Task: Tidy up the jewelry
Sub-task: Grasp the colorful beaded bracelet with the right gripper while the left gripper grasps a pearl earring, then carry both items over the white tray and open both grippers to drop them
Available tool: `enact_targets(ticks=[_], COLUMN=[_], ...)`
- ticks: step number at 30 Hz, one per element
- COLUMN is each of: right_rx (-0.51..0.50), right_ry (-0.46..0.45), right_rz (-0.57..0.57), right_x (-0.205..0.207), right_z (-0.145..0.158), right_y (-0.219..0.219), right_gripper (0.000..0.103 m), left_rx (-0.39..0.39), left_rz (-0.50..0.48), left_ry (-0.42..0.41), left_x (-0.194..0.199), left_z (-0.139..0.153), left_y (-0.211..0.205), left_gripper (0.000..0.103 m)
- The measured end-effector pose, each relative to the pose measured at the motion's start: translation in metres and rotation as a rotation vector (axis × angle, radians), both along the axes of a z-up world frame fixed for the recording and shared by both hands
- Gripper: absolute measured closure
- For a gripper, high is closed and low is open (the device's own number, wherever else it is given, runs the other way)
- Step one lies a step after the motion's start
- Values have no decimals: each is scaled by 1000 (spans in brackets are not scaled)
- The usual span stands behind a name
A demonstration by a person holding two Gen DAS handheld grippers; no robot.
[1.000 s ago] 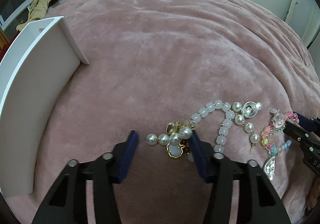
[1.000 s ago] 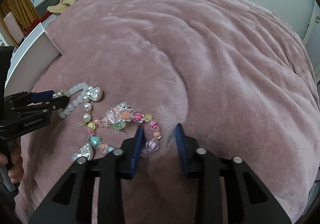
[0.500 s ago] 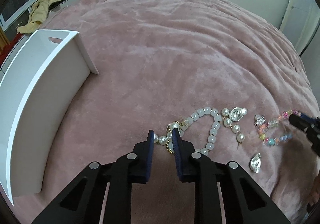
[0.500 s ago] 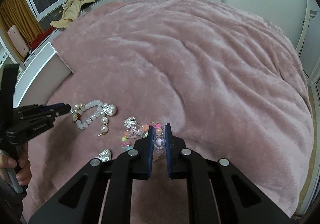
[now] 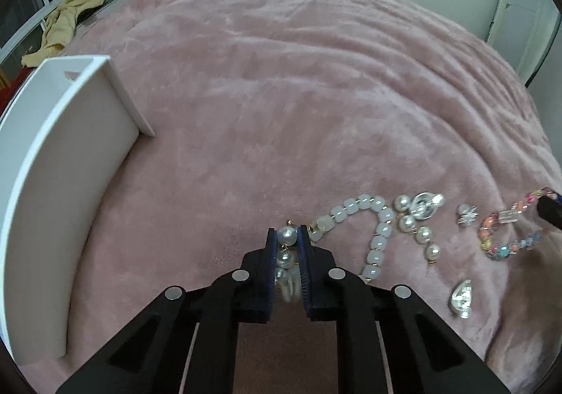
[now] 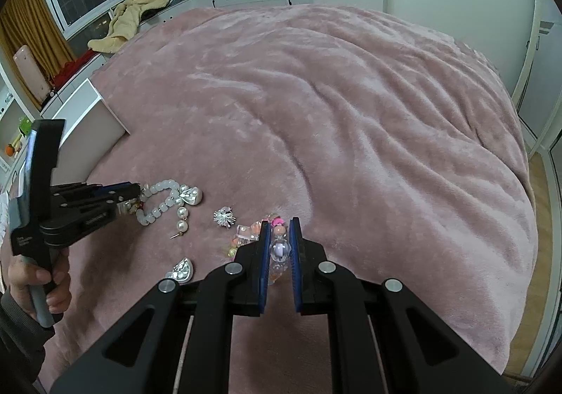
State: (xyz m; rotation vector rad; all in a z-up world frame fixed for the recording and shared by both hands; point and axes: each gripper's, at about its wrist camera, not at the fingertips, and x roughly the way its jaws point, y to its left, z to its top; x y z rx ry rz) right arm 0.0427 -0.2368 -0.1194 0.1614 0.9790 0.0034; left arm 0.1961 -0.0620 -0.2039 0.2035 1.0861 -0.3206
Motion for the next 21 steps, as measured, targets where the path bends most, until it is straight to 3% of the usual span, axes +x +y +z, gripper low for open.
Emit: enact_targets(ticks=[11, 21], right_rx=[11, -11], right_ry=[-49, -103], right_rz=[17, 74], right_x=[1, 7], right_z=[29, 72], right_y=[7, 28], right_gripper=[92, 92], left_rx=[-52, -78], left_rz=[0, 25], left_ry=[-50, -121], left_x=[-10, -14], left_z=[43, 103], left_y=[18, 42], left_gripper=[86, 86])
